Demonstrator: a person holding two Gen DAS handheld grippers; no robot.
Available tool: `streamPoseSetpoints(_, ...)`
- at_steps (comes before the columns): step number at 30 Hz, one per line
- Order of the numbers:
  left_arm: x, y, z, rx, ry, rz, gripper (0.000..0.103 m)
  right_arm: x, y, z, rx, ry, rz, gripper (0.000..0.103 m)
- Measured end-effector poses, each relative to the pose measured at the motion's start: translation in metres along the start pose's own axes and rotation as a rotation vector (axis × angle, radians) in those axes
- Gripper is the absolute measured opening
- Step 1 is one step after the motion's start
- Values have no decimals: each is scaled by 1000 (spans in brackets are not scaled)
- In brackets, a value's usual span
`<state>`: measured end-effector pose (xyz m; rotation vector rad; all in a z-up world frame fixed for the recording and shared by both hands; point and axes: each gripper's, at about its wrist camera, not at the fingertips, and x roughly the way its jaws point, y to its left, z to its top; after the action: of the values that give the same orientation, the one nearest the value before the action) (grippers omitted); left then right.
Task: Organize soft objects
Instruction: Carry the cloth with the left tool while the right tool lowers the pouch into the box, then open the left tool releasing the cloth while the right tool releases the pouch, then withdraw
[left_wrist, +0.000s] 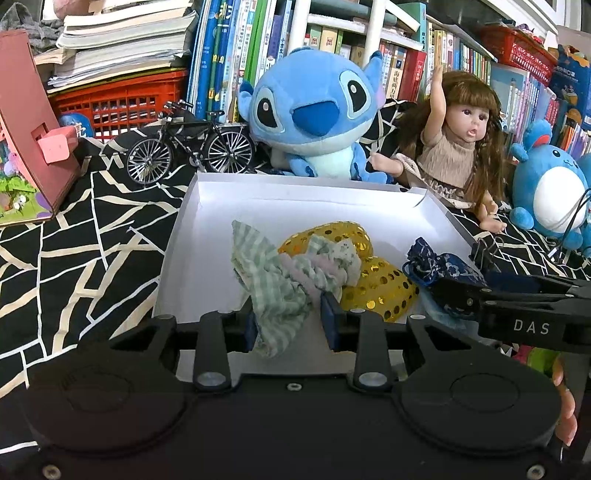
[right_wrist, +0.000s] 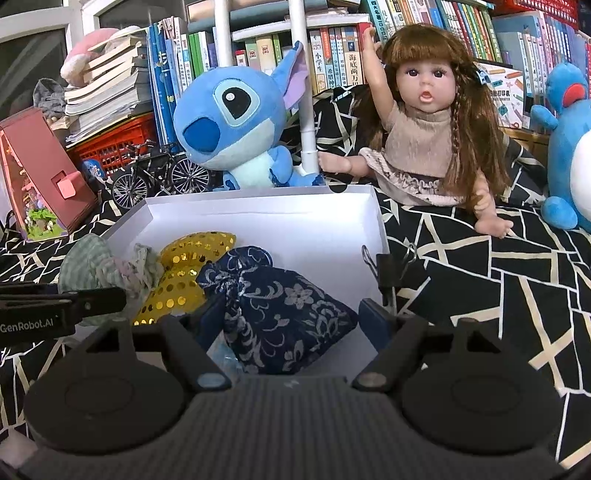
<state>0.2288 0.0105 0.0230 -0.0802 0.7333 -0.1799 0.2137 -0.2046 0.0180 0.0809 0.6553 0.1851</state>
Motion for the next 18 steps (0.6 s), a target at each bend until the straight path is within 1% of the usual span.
streamPoseSetpoints(2, 0, 1, -1, -6, 4, -1, 36, 0, 0, 0, 5, 2, 3, 80)
streamPoseSetpoints(4, -2, 1, -1, -7, -2, -4, 41, 0, 0, 0, 6, 4, 4, 81)
streamPoseSetpoints(8, -4, 0, -1, 0, 0, -10, 44, 1, 0, -1, 6, 7, 7, 84)
streamPoseSetpoints(11, -5, -3, -1, 9, -4, -9, 50, 0, 0, 0, 5, 11, 9, 85)
streamPoseSetpoints(13, -7, -4, -2, 19, -12, -3, 58, -1, 1, 0, 4, 13, 11, 90)
streamPoseSetpoints(17, -13, -8, -1, 37, -30, -2, 69, -4, 1, -2, -6, 12, 20, 90)
streamPoseSetpoints(18, -14, -8, -1, 40, -32, -2, 73, -6, 2, -2, -10, 11, 22, 90)
